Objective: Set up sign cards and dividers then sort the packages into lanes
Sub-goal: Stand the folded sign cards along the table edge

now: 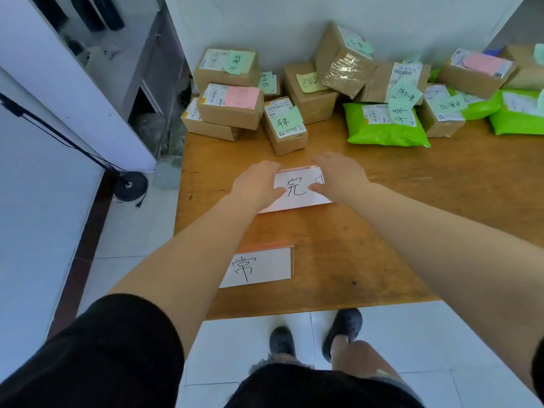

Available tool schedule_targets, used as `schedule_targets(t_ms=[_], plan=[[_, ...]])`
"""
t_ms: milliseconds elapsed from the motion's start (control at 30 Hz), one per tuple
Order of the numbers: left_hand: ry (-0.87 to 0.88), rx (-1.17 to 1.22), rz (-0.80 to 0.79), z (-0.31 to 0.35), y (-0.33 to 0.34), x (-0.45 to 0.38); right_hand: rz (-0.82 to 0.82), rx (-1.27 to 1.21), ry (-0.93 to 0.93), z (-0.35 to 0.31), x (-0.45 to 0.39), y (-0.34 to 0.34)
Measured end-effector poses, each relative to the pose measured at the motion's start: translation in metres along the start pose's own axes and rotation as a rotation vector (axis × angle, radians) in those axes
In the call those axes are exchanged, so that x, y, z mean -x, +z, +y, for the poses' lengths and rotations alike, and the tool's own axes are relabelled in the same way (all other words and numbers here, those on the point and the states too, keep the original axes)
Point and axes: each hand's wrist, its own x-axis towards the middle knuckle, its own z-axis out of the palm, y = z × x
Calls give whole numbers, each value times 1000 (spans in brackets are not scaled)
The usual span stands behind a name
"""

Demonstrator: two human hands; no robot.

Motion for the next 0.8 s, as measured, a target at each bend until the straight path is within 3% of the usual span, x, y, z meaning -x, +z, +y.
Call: schedule_targets(t_ms=[433, 800], plan=[[-61, -81, 53, 25, -6, -30, 13, 94, -118, 36, -23, -8], [-52, 5, 202, 142, -20, 22, 210, 1, -259, 131, 59, -50]])
